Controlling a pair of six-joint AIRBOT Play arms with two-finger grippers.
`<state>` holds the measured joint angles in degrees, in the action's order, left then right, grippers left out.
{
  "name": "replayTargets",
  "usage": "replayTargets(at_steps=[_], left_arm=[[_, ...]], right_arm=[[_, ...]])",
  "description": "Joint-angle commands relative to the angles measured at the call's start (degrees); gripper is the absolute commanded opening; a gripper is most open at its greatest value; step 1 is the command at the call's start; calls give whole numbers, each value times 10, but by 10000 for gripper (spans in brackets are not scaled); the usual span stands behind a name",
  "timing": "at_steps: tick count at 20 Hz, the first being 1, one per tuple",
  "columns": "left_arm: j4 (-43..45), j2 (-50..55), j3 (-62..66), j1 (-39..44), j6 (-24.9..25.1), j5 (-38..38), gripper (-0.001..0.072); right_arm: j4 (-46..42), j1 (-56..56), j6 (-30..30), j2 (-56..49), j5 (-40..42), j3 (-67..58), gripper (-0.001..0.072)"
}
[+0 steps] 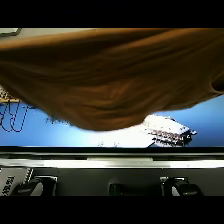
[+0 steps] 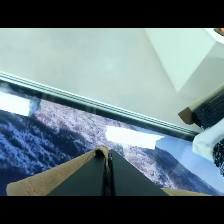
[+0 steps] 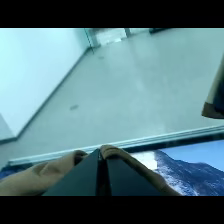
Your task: Fold the clothes and pants, and hang the long-sleeved shirts on hangers.
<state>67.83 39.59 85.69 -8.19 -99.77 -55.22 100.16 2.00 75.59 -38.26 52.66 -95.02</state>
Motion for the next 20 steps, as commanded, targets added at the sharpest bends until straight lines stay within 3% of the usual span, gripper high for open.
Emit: replayTargets(at_steps=[1,4,9,13,16,17,19,20], left_arm=[[17,22,0,0,-13,2,10],[17,128,0,1,-5,2,10],[9,386,1,30,-6,15,10],[0,550,2,78,-6,66,12],[-21,612,2,103,-6,102,12],[-23,618,2,110,-6,113,13],[-23,619,3,116,-5,130,21],[-23,617,7,115,-5,131,93]], right_arm=[[13,0,-44,-39,-3,-1,28],[23,0,-86,-156,40,-1,29],[69,0,-188,-420,30,-1,29],[134,0,-212,-604,-8,-1,29],[193,0,-205,-691,-30,-1,35],[198,0,-202,-707,-31,-1,51],[198,0,-179,-719,-30,-1,167],[199,0,-155,-717,-27,-1,217]])
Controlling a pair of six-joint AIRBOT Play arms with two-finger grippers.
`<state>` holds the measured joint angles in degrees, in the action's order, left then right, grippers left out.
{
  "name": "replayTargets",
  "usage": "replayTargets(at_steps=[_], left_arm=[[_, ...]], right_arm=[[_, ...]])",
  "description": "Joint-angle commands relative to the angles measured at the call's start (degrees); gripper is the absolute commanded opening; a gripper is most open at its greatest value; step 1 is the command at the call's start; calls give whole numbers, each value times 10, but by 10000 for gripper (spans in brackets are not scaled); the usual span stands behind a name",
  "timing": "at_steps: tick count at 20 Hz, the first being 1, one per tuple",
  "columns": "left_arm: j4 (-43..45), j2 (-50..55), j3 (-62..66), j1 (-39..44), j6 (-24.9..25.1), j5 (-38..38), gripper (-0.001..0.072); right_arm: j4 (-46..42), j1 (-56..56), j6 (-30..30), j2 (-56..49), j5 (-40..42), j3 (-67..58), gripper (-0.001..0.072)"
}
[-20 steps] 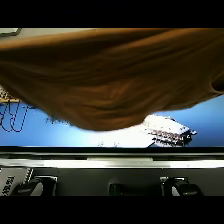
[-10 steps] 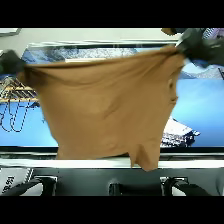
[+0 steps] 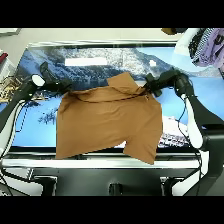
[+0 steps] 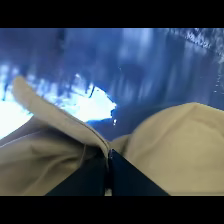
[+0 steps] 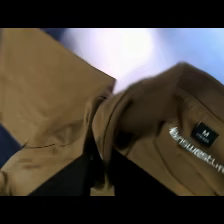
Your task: Fold the clothes and pants, and hang the long-sleeved shirts on hangers.
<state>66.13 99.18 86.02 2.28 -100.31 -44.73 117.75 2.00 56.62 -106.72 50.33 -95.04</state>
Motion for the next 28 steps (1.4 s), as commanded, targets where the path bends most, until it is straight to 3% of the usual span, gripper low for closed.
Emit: replayTargets(at_steps=[1,2,3,4,8,10,14,18,25,28], left_arm=[[-5,20,13,5,0,19,279],[-5,17,27,-3,11,0,554],[-5,11,46,-15,24,-34,696],[-5,3,65,-31,35,-76,679],[32,-71,71,-97,80,-269,679],[80,-130,17,-121,79,-336,678],[94,-299,-179,-163,73,-320,679],[105,-414,-306,-169,73,-318,679],[99,-426,-315,-169,68,-331,679],[102,-427,-318,-170,12,-341,680]], right_arm=[[24,-5,62,-26,10,-1,308],[37,-15,110,-14,35,-1,403],[53,-33,161,2,69,-1,442],[62,-55,207,20,104,-1,499],[47,-170,369,108,271,16,470],[47,-224,411,164,290,92,477],[71,-309,480,258,258,328,478],[126,-316,538,253,225,450,478],[135,-310,568,224,192,495,476],[157,-310,574,209,188,500,475]])
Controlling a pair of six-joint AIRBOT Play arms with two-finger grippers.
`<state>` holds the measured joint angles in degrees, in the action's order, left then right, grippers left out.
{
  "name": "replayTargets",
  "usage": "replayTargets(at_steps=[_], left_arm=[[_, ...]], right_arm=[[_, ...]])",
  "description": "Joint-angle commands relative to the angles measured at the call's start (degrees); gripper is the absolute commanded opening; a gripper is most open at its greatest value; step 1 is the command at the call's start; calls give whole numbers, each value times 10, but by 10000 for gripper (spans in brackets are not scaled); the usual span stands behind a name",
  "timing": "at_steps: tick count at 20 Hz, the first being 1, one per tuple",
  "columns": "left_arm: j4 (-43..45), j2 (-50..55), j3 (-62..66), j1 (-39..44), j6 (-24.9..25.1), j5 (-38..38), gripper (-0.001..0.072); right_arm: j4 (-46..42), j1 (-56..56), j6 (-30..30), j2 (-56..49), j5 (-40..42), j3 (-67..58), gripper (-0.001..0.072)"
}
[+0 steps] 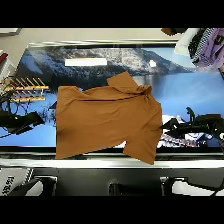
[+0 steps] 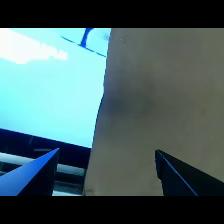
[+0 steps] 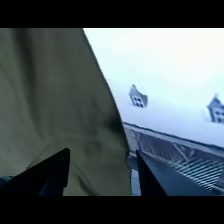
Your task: Fold the clothes and pants, and hang the long-sleeved shirts on hangers.
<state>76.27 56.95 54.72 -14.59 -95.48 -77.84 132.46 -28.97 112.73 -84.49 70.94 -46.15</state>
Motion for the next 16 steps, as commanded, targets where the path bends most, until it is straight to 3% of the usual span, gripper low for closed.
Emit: replayTargets(at_steps=[1,4,6,9,11,16], left_arm=[[3,-6,-8,-2,-36,-10,679],[3,-32,-47,-41,-28,-6,679],[-15,-64,-94,-83,9,-8,678],[-120,-102,-187,-163,88,-8,678],[-172,-99,-250,-195,126,-6,676],[-193,-77,-333,-196,155,15,671]], right_arm=[[11,0,14,-19,-21,15,474],[23,0,21,-31,-36,37,353],[15,0,28,-30,-50,40,181],[22,0,41,-28,-57,40,30],[26,0,40,-28,-53,40,29],[28,0,34,-24,-34,40,30]])
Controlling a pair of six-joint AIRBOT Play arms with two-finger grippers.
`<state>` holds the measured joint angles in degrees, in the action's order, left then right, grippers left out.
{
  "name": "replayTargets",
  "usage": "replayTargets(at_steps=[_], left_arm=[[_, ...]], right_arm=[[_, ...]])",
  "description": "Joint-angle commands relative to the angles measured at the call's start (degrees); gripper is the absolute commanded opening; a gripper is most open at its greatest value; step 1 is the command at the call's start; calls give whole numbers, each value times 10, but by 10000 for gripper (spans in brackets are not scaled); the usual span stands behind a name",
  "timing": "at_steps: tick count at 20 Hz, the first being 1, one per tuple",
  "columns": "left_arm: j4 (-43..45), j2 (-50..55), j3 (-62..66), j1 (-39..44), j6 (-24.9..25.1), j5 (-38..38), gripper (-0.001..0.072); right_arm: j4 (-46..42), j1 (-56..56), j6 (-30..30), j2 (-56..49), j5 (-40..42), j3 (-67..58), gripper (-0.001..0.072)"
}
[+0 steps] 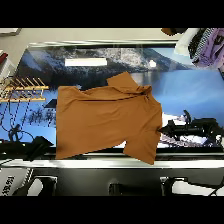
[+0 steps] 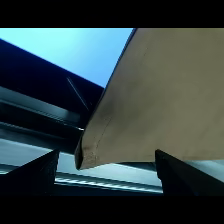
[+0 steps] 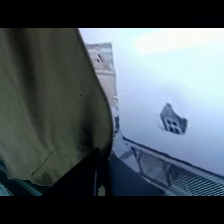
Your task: Fold the clothes and pants, and hang the long-sleeved shirts on hangers.
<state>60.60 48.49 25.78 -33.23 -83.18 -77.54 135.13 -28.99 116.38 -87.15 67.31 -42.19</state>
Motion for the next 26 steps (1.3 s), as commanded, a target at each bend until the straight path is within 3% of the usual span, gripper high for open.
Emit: replayTargets(at_steps=[1,14,21,23,25,26], left_arm=[[-47,13,-43,-9,35,17,671],[-30,102,-43,-7,16,11,670],[-39,102,-43,73,-1,37,668],[-43,102,-43,75,-8,48,513],[-50,102,-43,76,-8,50,480],[-50,102,-43,79,-8,50,400]], right_arm=[[1,0,-2,6,3,0,30],[2,0,-2,67,-2,0,30],[3,0,-7,68,-4,0,30],[3,0,-7,68,-4,0,30],[3,0,-7,71,-6,0,30],[3,0,-7,73,-9,0,30]])
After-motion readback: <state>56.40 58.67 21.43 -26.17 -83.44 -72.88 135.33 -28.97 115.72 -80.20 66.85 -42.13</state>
